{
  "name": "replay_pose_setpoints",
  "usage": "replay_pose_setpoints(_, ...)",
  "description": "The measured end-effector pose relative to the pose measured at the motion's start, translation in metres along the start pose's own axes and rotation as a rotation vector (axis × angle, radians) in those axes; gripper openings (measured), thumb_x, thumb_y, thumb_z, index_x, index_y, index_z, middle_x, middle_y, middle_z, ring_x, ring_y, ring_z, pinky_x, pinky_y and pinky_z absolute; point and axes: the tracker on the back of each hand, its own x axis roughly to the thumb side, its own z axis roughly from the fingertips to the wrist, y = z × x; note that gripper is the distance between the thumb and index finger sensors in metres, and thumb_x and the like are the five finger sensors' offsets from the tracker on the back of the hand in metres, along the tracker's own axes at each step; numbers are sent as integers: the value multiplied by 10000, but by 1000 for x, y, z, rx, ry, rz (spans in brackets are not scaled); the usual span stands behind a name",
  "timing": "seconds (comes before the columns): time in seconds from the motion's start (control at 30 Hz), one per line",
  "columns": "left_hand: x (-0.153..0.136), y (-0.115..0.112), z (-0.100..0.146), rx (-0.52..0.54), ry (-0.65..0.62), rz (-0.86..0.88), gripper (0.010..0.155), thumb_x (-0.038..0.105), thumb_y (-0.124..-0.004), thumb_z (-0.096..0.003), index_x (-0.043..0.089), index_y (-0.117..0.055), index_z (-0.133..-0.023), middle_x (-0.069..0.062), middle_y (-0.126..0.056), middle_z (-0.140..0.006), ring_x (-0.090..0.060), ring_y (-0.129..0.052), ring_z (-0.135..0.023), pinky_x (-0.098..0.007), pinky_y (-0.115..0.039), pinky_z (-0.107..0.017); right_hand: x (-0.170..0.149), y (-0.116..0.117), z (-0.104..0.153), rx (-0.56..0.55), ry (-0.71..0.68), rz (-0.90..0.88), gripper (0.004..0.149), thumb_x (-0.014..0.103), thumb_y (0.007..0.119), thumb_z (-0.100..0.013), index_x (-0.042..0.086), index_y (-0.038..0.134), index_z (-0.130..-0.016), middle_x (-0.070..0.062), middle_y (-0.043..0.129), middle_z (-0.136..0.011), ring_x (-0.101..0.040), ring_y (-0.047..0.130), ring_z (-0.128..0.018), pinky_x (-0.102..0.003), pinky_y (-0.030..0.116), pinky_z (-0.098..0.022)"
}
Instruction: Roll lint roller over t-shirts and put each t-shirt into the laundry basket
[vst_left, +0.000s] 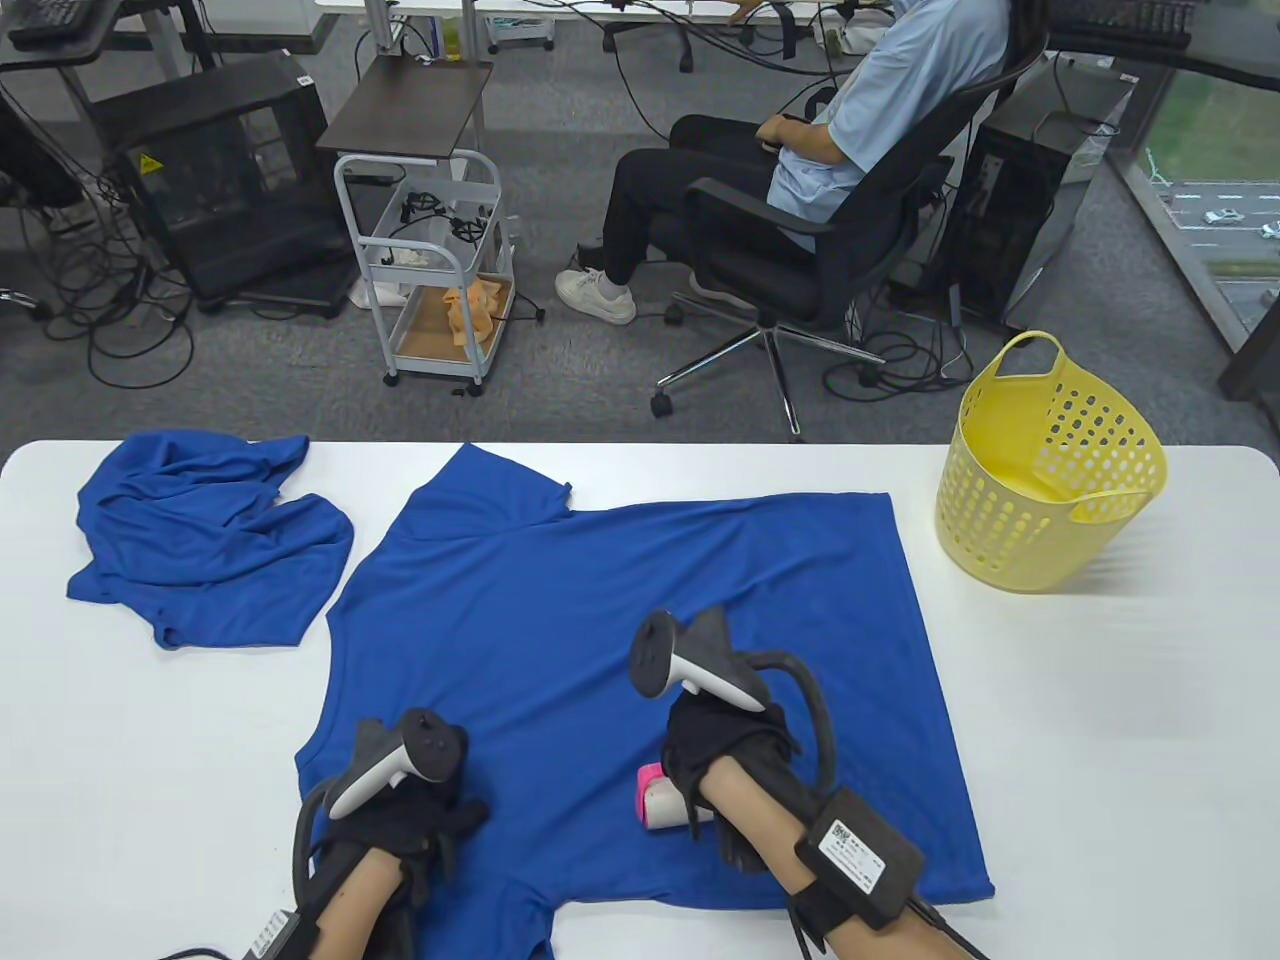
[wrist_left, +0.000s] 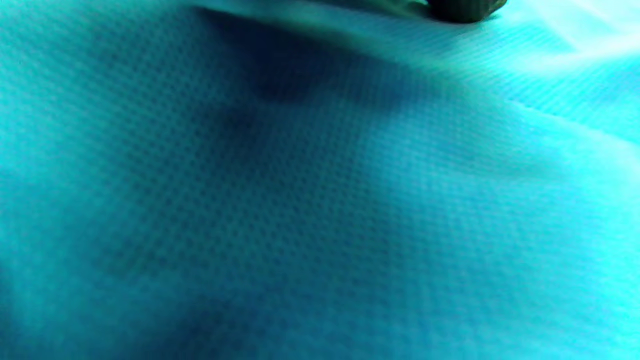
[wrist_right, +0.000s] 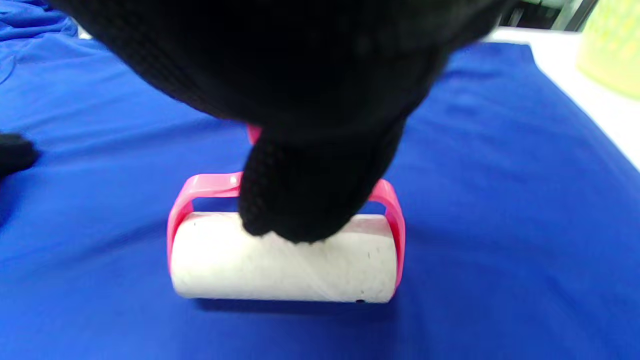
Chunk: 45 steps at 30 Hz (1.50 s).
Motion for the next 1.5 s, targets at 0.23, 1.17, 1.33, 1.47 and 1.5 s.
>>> replay_pose_setpoints(0.23, -1, 0, 0, -1, 1, -1, 793, 620, -491, -526, 409, 83, -1031, 2, 201, -1073, -483, 177, -989, -763, -109, -659, -1, -21, -92, -185, 158, -142, 472, 339, 687, -579, 131, 657, -1002, -226, 889, -877, -130, 1074, -366, -75, 934, -90)
replay_pose_setpoints(1.17, -20, 29, 20, 39, -112, 180, 824, 638, -564, -514, 385, -11, -1071, 22, -98, -1203, -439, -77, -1127, -690, -263, -759, -52, -41, -57, -580, -159, -478, 696, 249, 689, -549, 112, 235, -1059, -200, 564, -1053, -241, 877, -726, -296, 879, -462)
replay_pose_setpoints(1.33, -11, 56, 66, 241, -315, 376, 804, 610, -604, -516, 338, -129, -1105, 25, -195, -1207, -359, -111, -1136, -598, -249, -782, -48, -18, 14, -729, -355, -514, 673, 236, 718, -539, 110, 316, -1064, -197, 591, -1057, -263, 870, -762, -327, 875, -500)
replay_pose_setpoints(1.47, 37, 64, 115, 583, -714, 552, 707, 572, -658, -502, 272, -438, -1104, 5, -584, -1152, -307, -517, -1129, -492, -451, -796, -25, 7, 48, -831, -486, -503, 669, 242, 742, -525, 105, 357, -1054, -206, 622, -1043, -269, 880, -798, -323, 896, -538)
replay_pose_setpoints(1.5, 51, 61, 125, 588, -732, 589, 689, 549, -681, -498, 254, -492, -1092, -9, -629, -1134, -318, -552, -1117, -498, -465, -792, -19, 11, 54, -862, -509, -483, 668, 245, 746, -521, 104, 366, -1052, -205, 629, -1039, -266, 884, -802, -320, 900, -541)
